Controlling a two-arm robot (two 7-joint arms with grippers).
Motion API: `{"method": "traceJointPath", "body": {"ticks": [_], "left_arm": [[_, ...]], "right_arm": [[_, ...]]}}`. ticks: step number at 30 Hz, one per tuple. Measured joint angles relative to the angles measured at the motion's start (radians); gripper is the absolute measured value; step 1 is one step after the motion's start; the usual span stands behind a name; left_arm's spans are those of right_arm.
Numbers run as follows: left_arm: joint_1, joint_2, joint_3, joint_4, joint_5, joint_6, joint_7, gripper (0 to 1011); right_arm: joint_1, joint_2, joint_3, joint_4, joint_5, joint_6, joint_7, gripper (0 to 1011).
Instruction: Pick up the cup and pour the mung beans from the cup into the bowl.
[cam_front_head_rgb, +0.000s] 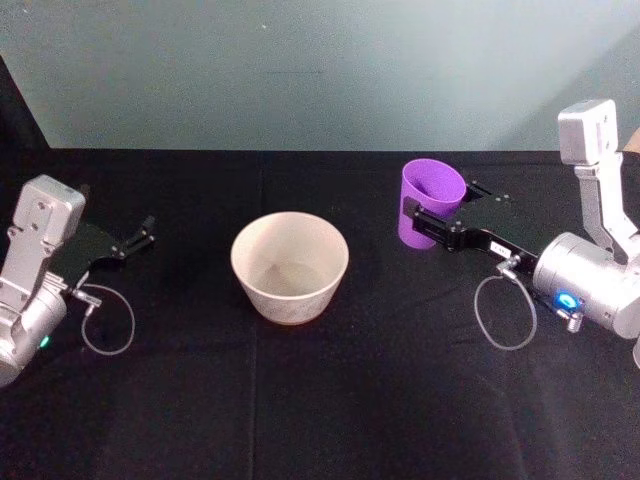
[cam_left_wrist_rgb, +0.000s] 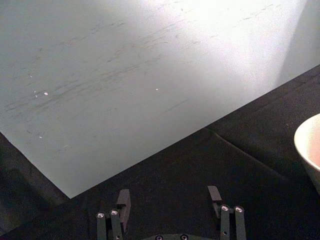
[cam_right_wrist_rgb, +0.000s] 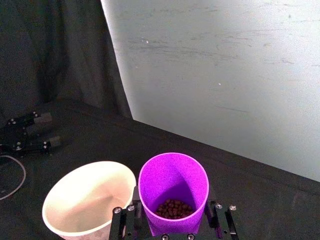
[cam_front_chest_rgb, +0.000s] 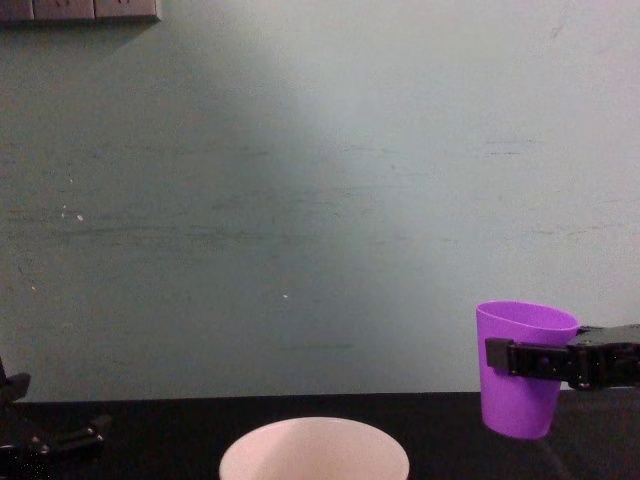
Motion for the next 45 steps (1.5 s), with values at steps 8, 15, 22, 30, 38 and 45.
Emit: {"method": "traceJointPath", "body": {"ticks": [8,15,22,30,38,45], "left_arm": [[0.000,0.000,0.000,0.000,0.000,0.000,0.000,1000],[0.000,0.000,0.000,0.000,0.000,0.000,0.000,1000],[0.000,0.000,0.000,0.000,0.000,0.000,0.000,1000],[0.000,0.000,0.000,0.000,0.000,0.000,0.000,1000],[0.000,0.000,0.000,0.000,0.000,0.000,0.000,1000],[0.000,0.000,0.000,0.000,0.000,0.000,0.000,1000]], "right_arm": [[0.000,0.000,0.001,0.000,0.000,0.000,-0.001,718],[0.000,0.000,0.001,0.000,0.000,-0.001,-0.001,718],[0.000,0.000,0.001,0.000,0.000,-0.001,-0.001,718],[0.000,0.000,0.001,0.000,0.000,0.000,-0.001,718],[0.000,0.000,0.001,0.000,0.000,-0.001,-0.001,718],[0.000,0.000,0.001,0.000,0.000,0.000,-0.001,718]]}}
